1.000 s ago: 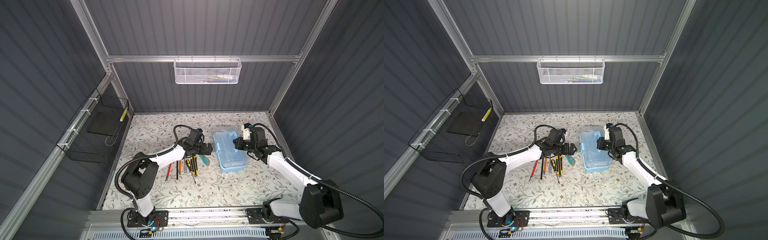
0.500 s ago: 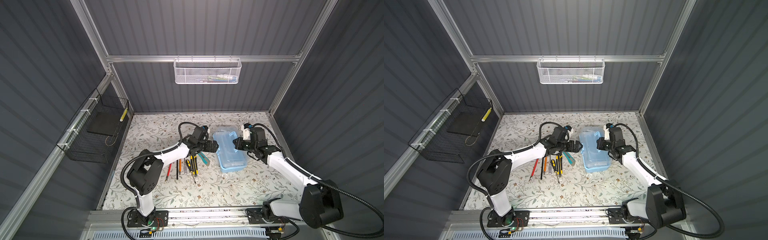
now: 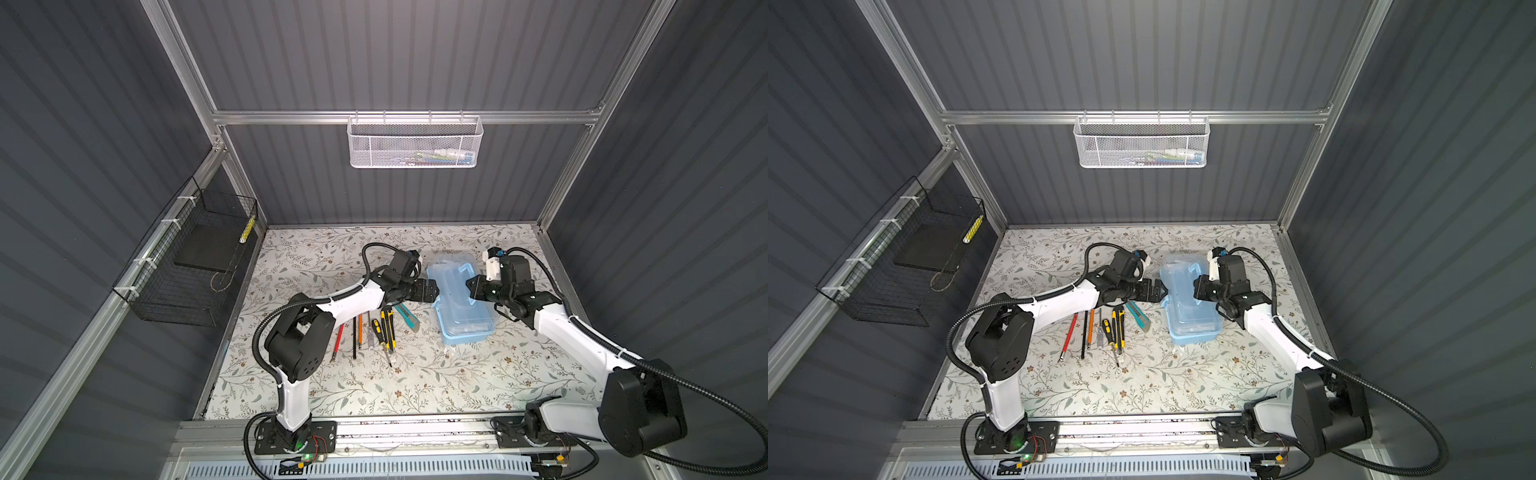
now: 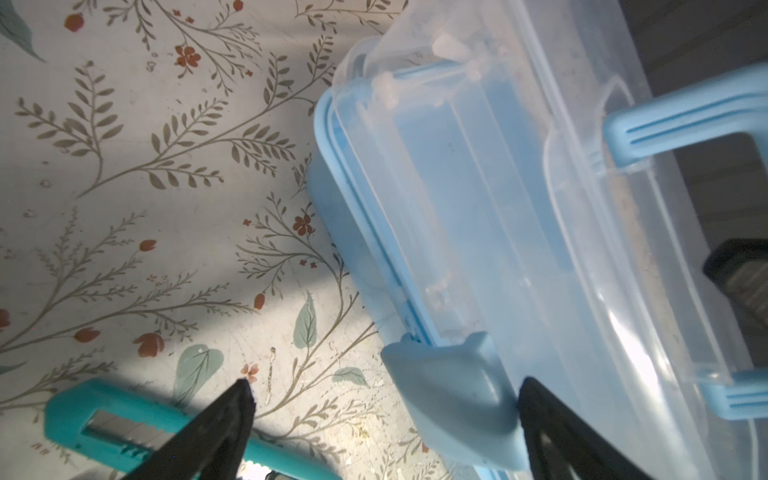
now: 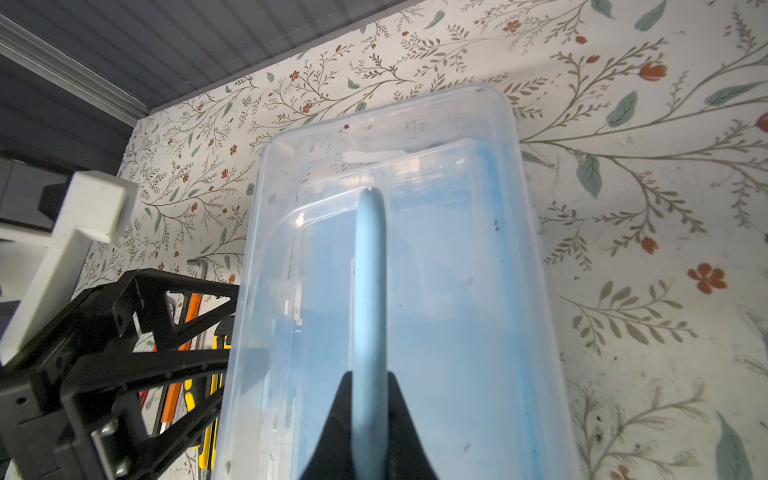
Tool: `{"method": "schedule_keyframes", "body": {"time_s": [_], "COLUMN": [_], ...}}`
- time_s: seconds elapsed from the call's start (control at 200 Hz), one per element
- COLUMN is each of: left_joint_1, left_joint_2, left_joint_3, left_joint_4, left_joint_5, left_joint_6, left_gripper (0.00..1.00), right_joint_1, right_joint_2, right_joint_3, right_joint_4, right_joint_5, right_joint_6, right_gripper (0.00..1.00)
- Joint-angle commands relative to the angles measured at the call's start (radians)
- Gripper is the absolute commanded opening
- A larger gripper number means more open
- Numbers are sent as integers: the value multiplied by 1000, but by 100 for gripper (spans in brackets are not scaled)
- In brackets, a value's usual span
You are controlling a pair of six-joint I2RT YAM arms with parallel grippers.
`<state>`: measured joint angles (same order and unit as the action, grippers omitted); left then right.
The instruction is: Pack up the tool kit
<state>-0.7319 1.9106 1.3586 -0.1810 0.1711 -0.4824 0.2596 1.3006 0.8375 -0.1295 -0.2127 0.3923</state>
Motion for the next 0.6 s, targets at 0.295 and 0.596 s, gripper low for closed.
{"method": "schedule_keyframes", "body": {"time_s": [0.295, 0.596], "left_joint_1": [7, 41], "left_joint_2": [-13, -39], "left_joint_3": [22, -24], "left_joint_4": [-199, -178], "left_joint_5": [-134, -123], "left_joint_6": [43, 30], "left_gripper": [99, 99], "right_joint_1": [1, -58], "right_joint_2": [-26, -82], "right_joint_3": [11, 34], "right_joint_4": [22, 49], "right_joint_5": [1, -114], "right_joint_6": [-12, 83], "right_gripper": [0, 0]}}
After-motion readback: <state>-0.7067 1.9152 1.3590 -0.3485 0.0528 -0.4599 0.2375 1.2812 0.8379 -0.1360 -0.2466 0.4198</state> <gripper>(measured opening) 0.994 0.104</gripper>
